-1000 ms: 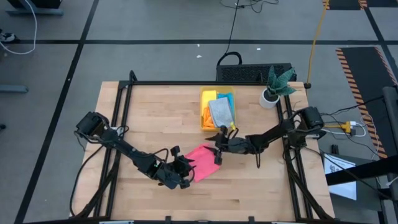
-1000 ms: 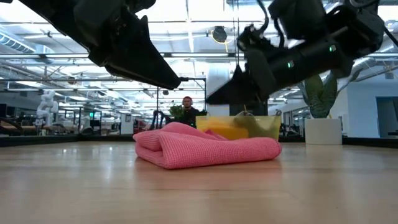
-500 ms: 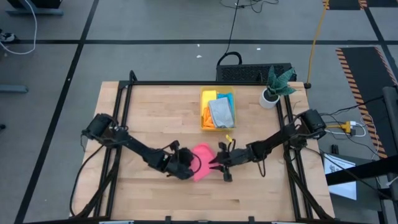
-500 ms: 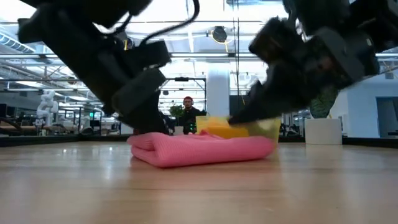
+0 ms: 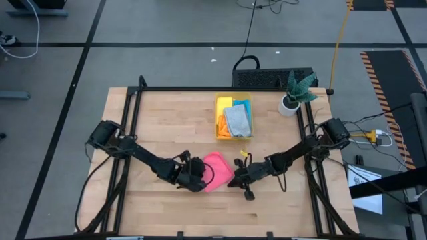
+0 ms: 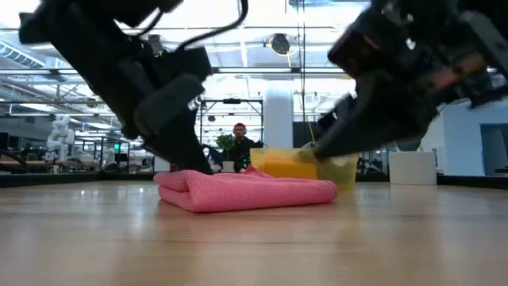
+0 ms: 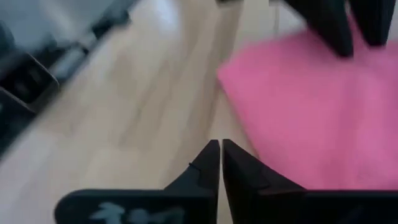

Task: Fold microfiber towels
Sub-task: Fold the pink microfiber towel

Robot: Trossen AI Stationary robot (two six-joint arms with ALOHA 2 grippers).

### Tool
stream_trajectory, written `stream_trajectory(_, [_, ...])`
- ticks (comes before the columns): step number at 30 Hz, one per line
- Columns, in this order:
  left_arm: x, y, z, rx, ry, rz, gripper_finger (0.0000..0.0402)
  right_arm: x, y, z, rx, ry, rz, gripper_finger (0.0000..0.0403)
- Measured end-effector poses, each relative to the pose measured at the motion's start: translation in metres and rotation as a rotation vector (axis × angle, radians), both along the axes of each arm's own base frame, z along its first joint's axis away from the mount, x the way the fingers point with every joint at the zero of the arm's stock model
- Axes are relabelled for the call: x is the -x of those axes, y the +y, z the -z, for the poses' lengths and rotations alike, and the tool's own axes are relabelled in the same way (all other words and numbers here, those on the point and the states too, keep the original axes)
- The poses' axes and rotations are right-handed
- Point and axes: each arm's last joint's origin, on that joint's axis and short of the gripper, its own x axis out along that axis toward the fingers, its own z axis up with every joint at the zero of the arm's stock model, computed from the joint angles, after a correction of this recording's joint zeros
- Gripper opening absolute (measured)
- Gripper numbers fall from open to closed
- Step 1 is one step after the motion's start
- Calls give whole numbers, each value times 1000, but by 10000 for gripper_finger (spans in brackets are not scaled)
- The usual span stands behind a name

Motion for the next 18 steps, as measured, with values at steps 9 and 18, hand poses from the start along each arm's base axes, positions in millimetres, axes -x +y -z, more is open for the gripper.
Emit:
stream_trajectory(9, [-2, 7, -10, -74, -29, -3, 113, -10, -21, -6, 25, -70, 167, 0])
stream_trajectory(18, [4, 23, 8, -86, 44, -44, 113, -3, -24, 19, -10, 140, 142, 0])
